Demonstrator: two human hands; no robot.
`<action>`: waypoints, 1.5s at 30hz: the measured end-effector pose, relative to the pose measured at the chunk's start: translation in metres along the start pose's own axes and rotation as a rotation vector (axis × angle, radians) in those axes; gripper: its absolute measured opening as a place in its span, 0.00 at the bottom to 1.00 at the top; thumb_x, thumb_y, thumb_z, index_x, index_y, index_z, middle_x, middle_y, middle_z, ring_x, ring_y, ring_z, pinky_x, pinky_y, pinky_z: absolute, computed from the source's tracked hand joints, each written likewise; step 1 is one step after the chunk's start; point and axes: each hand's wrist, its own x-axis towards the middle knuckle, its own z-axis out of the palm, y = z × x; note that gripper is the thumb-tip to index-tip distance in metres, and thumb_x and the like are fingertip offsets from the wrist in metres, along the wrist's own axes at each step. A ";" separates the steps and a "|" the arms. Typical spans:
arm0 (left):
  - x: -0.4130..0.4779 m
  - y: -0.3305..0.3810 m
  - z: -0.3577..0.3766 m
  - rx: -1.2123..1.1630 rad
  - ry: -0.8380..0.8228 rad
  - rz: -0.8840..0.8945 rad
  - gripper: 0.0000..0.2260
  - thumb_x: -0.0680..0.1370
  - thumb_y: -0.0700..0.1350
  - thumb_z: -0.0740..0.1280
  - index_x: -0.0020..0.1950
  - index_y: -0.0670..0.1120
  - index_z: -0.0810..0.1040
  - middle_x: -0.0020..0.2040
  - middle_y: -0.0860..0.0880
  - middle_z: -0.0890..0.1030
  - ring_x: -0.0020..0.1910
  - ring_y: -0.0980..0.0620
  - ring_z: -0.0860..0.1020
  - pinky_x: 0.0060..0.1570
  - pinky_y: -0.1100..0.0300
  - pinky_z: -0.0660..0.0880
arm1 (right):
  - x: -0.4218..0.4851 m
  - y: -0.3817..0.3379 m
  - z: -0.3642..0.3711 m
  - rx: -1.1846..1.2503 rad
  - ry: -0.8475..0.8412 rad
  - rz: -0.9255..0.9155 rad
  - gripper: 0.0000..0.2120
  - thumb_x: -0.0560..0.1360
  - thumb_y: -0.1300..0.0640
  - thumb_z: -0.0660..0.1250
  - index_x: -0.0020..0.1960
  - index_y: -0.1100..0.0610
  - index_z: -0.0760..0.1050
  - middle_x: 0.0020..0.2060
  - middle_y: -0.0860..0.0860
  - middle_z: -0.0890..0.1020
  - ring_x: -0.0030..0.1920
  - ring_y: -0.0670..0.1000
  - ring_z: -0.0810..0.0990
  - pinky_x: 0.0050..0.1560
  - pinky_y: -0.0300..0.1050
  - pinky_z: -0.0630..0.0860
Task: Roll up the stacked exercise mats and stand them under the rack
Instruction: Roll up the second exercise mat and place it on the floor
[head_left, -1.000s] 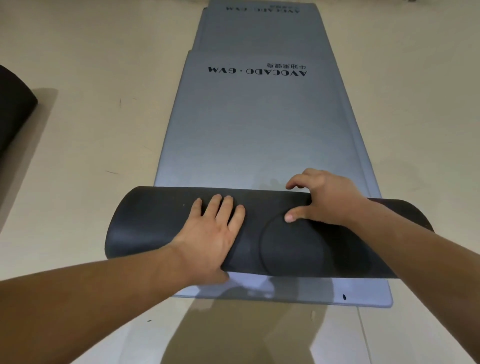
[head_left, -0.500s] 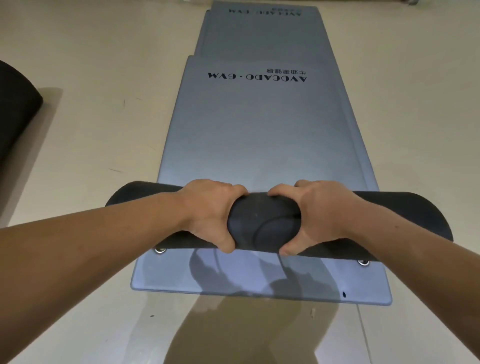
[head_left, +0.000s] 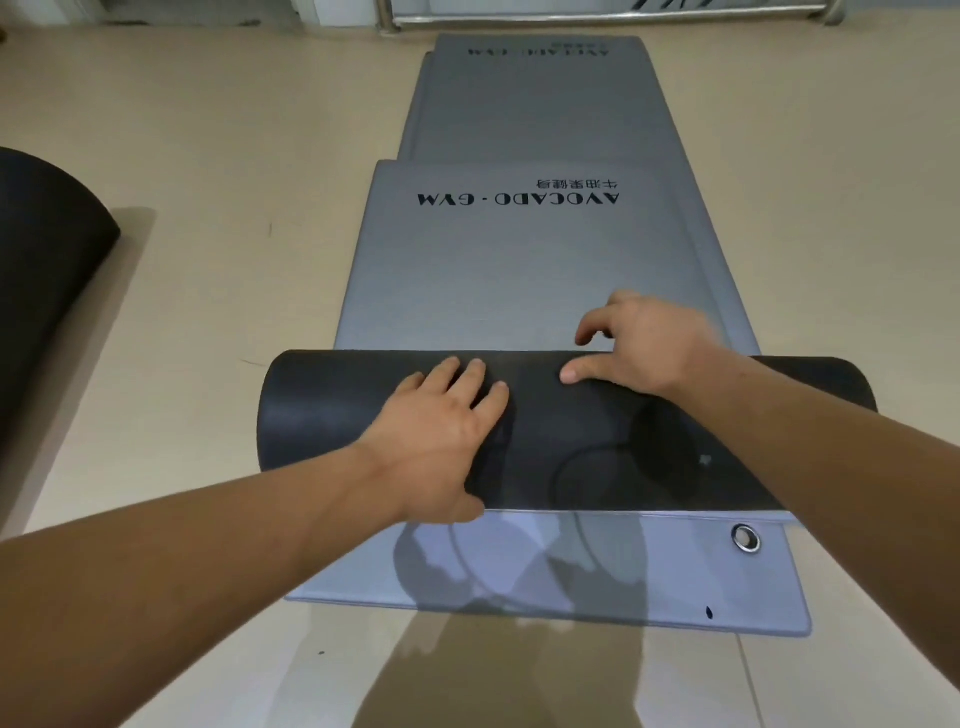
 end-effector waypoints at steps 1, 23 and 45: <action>0.005 -0.001 0.004 0.002 -0.013 -0.015 0.55 0.69 0.71 0.71 0.85 0.50 0.46 0.85 0.43 0.51 0.83 0.39 0.51 0.80 0.41 0.58 | -0.001 -0.007 0.003 -0.058 0.012 0.008 0.25 0.75 0.28 0.66 0.64 0.43 0.78 0.60 0.49 0.77 0.61 0.55 0.77 0.55 0.50 0.74; 0.041 -0.022 0.008 -0.085 -0.019 0.018 0.51 0.59 0.67 0.76 0.77 0.54 0.60 0.67 0.52 0.75 0.61 0.48 0.78 0.63 0.47 0.76 | -0.038 -0.007 0.063 -0.268 0.112 -0.269 0.59 0.56 0.22 0.69 0.80 0.50 0.65 0.69 0.56 0.74 0.69 0.61 0.73 0.69 0.62 0.71; -0.030 -0.029 -0.025 -0.089 0.027 -0.043 0.31 0.70 0.68 0.69 0.69 0.55 0.73 0.55 0.52 0.76 0.55 0.48 0.77 0.47 0.53 0.77 | 0.008 -0.023 0.003 0.095 -0.233 -0.183 0.47 0.57 0.28 0.81 0.72 0.40 0.71 0.67 0.42 0.75 0.66 0.49 0.76 0.64 0.52 0.74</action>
